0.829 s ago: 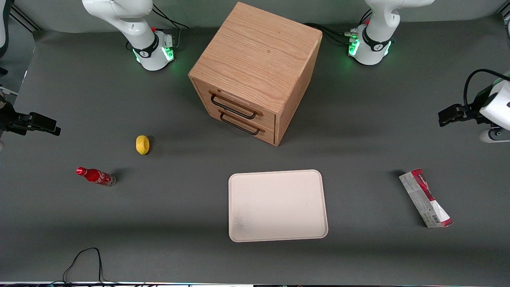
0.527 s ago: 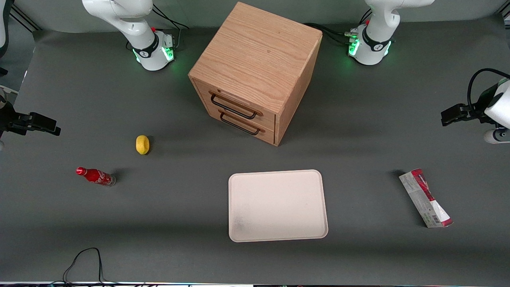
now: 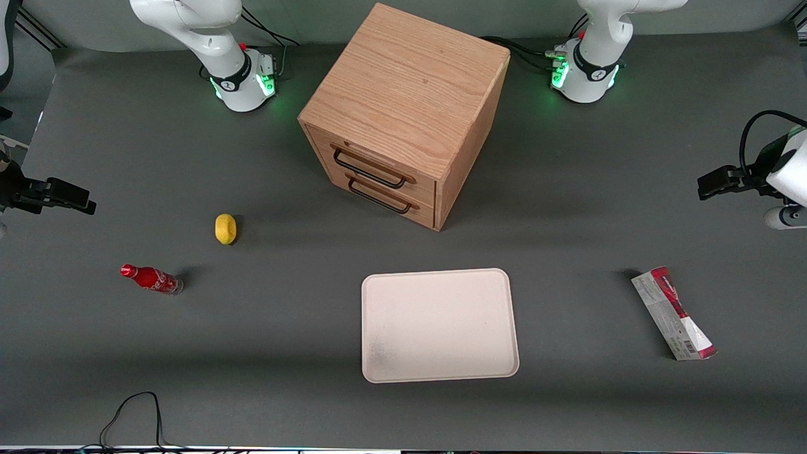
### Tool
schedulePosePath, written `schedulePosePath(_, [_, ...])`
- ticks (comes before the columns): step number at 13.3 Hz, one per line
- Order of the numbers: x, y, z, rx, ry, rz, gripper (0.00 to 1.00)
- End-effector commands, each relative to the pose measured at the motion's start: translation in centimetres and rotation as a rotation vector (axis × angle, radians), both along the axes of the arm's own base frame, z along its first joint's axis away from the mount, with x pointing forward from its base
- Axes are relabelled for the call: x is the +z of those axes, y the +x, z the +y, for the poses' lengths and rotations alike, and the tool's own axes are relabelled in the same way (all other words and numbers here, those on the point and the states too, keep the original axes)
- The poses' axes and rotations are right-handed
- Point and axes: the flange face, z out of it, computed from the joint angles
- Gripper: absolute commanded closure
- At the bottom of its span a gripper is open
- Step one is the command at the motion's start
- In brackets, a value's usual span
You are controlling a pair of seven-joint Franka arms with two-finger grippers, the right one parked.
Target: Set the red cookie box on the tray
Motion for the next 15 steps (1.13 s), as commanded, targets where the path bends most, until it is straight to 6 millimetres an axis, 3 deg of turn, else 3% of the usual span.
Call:
schedulePosePath(1, [0.8,0.3,-0.2,0.000,0.005,0.000,0.00])
schedulePosePath(9, [0.9,0.5,-0.2,-0.003,0.011,0.000,0.00])
schedulePosePath(15, [-0.3,1.3,0.1,0.040,0.017,0.007,0.00])
